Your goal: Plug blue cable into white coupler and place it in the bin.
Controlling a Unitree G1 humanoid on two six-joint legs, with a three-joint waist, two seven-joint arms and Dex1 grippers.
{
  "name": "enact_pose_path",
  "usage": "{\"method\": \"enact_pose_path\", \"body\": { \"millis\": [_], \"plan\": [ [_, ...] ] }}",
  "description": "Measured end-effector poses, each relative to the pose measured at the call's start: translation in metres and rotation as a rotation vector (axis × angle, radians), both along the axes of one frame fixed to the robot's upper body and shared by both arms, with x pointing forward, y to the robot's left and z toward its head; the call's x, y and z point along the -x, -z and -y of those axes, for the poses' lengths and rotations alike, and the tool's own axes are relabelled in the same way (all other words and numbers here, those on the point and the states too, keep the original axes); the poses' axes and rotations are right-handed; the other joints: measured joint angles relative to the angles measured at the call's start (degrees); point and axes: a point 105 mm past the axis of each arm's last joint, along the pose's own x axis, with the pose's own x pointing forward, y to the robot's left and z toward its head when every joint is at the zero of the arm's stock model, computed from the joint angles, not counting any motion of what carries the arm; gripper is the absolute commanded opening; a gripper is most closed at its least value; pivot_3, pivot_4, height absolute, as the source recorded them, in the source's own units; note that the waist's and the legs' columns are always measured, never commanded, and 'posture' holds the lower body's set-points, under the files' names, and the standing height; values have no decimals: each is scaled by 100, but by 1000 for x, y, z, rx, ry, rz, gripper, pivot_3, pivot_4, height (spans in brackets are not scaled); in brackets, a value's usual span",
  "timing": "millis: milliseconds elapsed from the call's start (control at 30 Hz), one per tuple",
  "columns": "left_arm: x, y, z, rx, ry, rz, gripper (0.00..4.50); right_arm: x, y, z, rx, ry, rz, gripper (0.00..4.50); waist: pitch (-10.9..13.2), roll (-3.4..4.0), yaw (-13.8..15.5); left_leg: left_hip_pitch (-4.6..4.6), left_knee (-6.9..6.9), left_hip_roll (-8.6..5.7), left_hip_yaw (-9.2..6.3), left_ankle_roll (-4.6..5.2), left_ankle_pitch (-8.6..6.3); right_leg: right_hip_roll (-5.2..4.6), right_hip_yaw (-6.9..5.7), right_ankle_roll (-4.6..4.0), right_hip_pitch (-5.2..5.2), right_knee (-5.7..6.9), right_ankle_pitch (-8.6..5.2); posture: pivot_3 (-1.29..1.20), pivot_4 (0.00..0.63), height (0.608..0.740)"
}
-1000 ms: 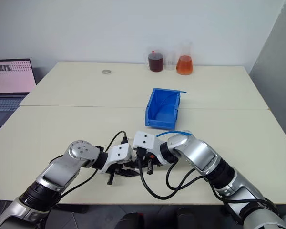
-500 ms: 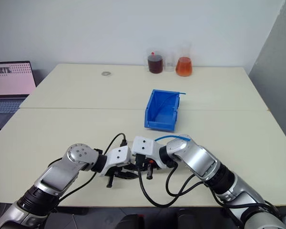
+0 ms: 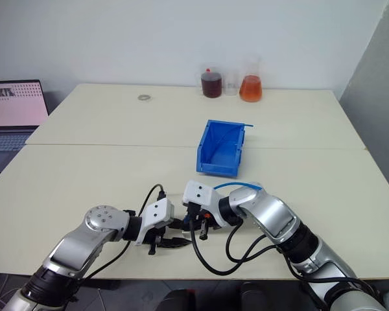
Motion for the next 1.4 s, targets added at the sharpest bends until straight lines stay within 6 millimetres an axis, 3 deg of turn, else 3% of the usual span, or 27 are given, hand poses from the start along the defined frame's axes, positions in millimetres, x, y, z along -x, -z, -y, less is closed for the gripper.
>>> {"method": "enact_pose_path", "body": {
  "millis": [133, 267, 333, 400, 467, 533, 633, 800, 833, 933, 1067, 1333, 1400],
  "plan": [
    [-8, -17, -23, 82, -156, 33, 3668, -10, -10, 19, -28, 96, -8, 144, 29, -26, 4, -107, 23, 0, -11, -3, 2, 1, -8, 1, -101, 26, 4, 0, 150, 740],
    [-14, -42, -43, 167, -282, 45, 4498, -24, -33, 37, -96, 209, 22, 144, 65, -43, 5, -129, 24, -2, -18, -3, 2, -1, -13, 0, -115, 24, 4, 0, 150, 740],
    [-19, -63, -43, 243, -313, 52, 4500, -34, -51, 46, -173, 287, 26, 143, 88, -52, 6, -137, 27, -7, -23, -3, 2, -2, -19, 1, -117, 24, 5, 0, 150, 740],
    [-29, -89, -40, 295, -327, 94, 4500, -50, -93, 50, -316, 368, 66, 143, 108, -48, 7, -139, 31, -15, -23, -6, 4, 2, -18, 10, -120, 27, 11, 0, 150, 740],
    [-36, -104, -38, 313, -336, 136, 4500, -60, -124, 55, -389, 401, 124, 143, 109, -45, 6, -137, 32, -19, -21, -6, 4, 7, -16, 11, -117, 26, 13, 0, 150, 740],
    [-43, -113, -37, 318, -352, 170, 4500, -68, -142, 59, -440, 433, 141, 143, 107, -48, 6, -135, 32, -19, -17, -6, 4, 7, -14, -1, -113, 22, 21, 0, 150, 740],
    [-54, -122, -34, 303, -363, 211, 4500, -84, -141, 60, -467, 490, 90, 143, 108, -47, 5, -139, 30, -20, 0, -6, 4, 6, -11, -17, -117, 22, 29, 0, 150, 740],
    [-81, -142, -19, 237, -377, 330, 4500, -136, -142, 61, -456, 631, 83, 143, 110, -45, 0, -148, 32, -23, 23, -6, 5, 6, -3, -17, -130, 27, 34, 0, 150, 740],
    [-82, -142, -17, 230, -375, 334, 4500, -142, -140, 62, -440, 643, 87, 847, 110, -45, -3, -147, 32, -24, 26, -6, 5, 6, 0, -17, -131, 28, 35, 0, 150, 740],
    [-85, -138, -10, 207, -356, 342, 4500, -166, -117, 68, -333, 693, 76, 1424, 111, -44, -11, -159, 29, -21, 33, -6, 5, 6, 1, -18, -145, 27, 35, 0, 150, 740],
    [-85, -135, -4, 203, -338, 340, 4500, -180, -95, 76, -222, 715, 59, 2392, 112, -43, -4, -196, 30, -15, 37, -25, 16, -7, 2, -20, -181, 27, 36, 0, 150, 740],
    [-86, -135, -4, 195, -345, 350, 4500, -189, -109, 99, -98, 693, 171, 4466, 112, -42, 4, -198, 43, -22, 36, -13, 9, -20, -5, -19, -178, 34, 36, 0, 150, 740],
    [-87, -135, -5, 192, -350, 353, 4500, -188, -114, 110, -88, 682, 181, 4466, 112, -42, 7, -198, 49, -22, 35, -12, 8, -19, -7, -19, -175, 36, 36, 0, 150, 740]
  ]
}}
